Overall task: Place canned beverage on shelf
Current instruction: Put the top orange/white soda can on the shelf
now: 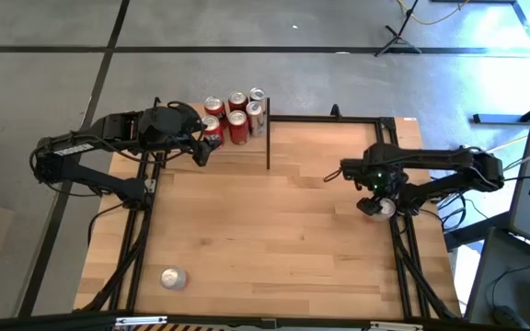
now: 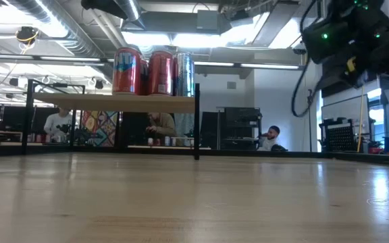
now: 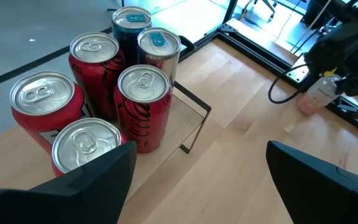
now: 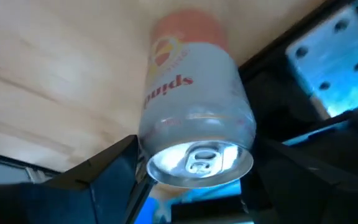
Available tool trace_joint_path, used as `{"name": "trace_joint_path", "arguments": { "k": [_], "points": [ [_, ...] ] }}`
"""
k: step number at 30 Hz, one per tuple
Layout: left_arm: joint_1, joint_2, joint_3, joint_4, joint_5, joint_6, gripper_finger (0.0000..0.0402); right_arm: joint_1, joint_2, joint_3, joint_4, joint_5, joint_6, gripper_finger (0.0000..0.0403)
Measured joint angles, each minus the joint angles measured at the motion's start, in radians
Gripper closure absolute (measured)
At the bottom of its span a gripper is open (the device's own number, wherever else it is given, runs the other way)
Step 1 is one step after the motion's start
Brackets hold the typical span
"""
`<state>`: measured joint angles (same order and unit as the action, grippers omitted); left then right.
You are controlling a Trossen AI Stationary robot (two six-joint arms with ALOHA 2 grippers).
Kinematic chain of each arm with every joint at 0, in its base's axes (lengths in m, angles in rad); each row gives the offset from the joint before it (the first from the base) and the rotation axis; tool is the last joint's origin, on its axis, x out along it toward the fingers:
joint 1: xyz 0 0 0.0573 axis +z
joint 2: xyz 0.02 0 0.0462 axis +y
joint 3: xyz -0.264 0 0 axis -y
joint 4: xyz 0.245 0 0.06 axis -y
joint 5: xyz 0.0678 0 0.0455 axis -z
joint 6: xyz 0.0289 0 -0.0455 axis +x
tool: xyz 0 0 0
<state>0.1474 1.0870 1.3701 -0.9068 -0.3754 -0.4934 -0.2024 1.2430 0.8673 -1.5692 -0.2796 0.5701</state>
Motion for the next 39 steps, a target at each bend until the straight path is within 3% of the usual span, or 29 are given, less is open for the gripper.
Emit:
{"name": "trace_joint_path", "arguments": {
  "k": [15, 26, 39],
  "points": [
    [0.0, 0.0, 0.0, 0.005, -0.002, 0.032, 0.0055, 0.0, 0.0, -0.028, -0.003, -0.027, -0.023, 0.0101],
    [0.0, 0.0, 0.0, 0.005, -0.002, 0.033, 0.0055, 0.0, -0.001, -0.024, -0.012, -0.028, -0.053, 0.0195],
    [0.0, 0.0, 0.0, 0.005, -0.001, 0.035, 0.0055, 0.001, 0.0, 0.059, 0.065, 0.041, -0.071, 0.019]
  ]
}}
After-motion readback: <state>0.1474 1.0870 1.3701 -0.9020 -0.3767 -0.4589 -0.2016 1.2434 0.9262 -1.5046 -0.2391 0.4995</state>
